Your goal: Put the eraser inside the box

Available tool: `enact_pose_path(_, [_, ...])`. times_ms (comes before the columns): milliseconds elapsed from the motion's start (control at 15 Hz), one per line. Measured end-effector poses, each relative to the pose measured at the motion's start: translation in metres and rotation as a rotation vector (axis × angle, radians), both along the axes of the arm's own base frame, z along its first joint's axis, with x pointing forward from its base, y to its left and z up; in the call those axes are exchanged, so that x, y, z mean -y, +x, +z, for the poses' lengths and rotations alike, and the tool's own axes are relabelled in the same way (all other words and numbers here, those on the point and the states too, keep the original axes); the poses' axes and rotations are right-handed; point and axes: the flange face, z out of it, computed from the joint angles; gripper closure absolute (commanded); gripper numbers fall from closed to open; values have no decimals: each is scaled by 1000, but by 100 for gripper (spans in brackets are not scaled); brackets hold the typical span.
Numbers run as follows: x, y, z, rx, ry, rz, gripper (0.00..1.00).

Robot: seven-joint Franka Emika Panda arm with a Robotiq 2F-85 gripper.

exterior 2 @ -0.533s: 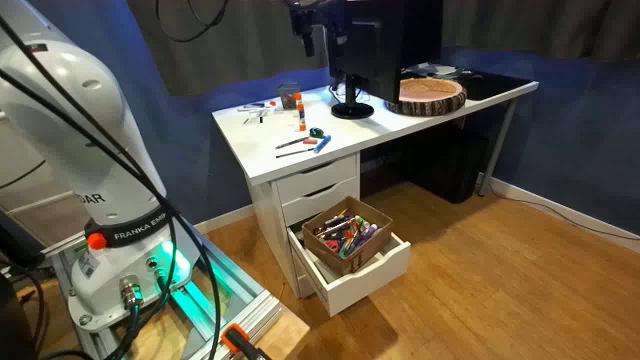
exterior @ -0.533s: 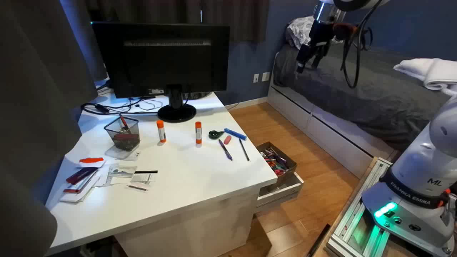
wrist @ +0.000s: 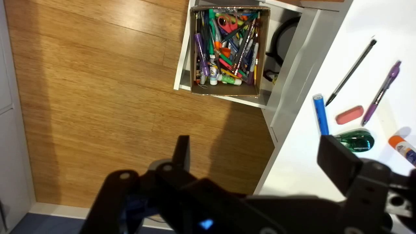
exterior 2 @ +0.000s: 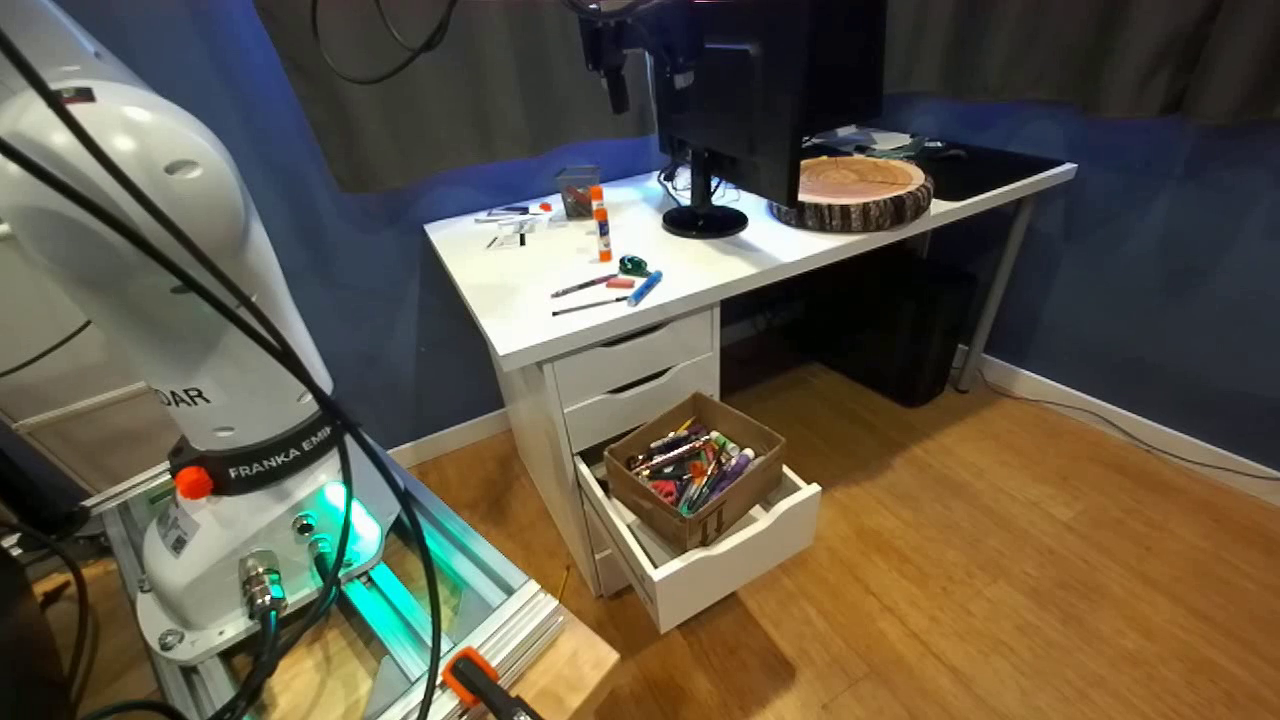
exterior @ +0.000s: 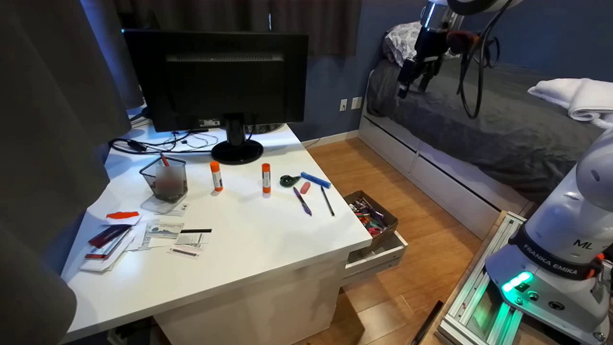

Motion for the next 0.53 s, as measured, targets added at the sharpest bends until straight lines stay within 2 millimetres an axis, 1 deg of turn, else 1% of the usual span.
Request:
enact_pose_path(400, [-1,0,0,1,1,1,0])
enact_pose_path(467, [-5,3,-1,9,0,10,0])
enact_pose_path(533, [-14,7,-2,21,10,22,0])
